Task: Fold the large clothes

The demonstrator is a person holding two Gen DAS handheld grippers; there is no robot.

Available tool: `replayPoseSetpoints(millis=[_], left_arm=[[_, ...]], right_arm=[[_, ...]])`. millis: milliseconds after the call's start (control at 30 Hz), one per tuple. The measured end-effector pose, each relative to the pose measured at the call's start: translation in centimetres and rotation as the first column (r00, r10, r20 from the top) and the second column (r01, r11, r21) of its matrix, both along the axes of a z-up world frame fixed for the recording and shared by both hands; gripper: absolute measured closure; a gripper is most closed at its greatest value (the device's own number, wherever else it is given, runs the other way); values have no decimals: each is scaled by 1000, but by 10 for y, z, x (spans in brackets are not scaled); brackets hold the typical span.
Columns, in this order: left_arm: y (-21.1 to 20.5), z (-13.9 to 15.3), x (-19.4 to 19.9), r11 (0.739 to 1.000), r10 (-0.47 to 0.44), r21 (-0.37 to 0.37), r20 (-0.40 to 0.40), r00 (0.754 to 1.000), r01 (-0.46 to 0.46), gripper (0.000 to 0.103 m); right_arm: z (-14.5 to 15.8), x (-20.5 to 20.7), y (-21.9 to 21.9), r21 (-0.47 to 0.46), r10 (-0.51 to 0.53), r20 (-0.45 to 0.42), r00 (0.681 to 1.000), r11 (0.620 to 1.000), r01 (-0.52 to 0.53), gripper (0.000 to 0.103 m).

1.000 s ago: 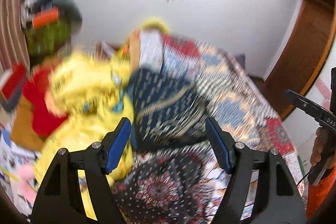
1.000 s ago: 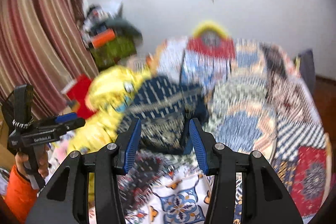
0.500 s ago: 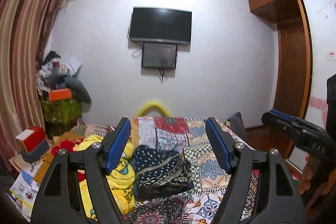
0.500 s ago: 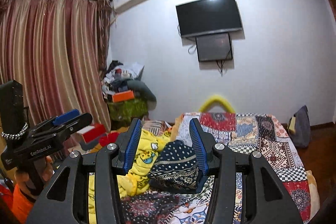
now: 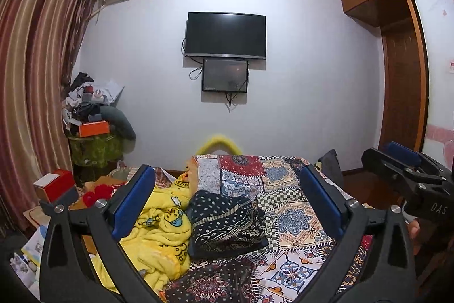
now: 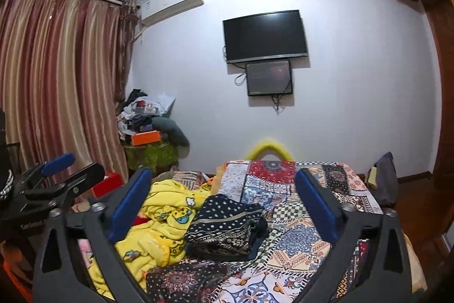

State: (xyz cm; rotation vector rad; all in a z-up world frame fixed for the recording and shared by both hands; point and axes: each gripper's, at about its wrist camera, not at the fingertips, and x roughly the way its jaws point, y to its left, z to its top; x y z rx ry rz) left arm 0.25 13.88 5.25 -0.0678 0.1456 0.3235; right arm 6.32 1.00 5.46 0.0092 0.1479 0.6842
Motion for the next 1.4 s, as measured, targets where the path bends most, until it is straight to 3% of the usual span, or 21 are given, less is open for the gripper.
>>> replayPoseSetpoints(millis=[1400], left_arm=[[4,-13,18,999,-14,-45,-36,999,12,1]], right_arm=[[2,2,-15,-3,-17,-43,999,1000,17,0]])
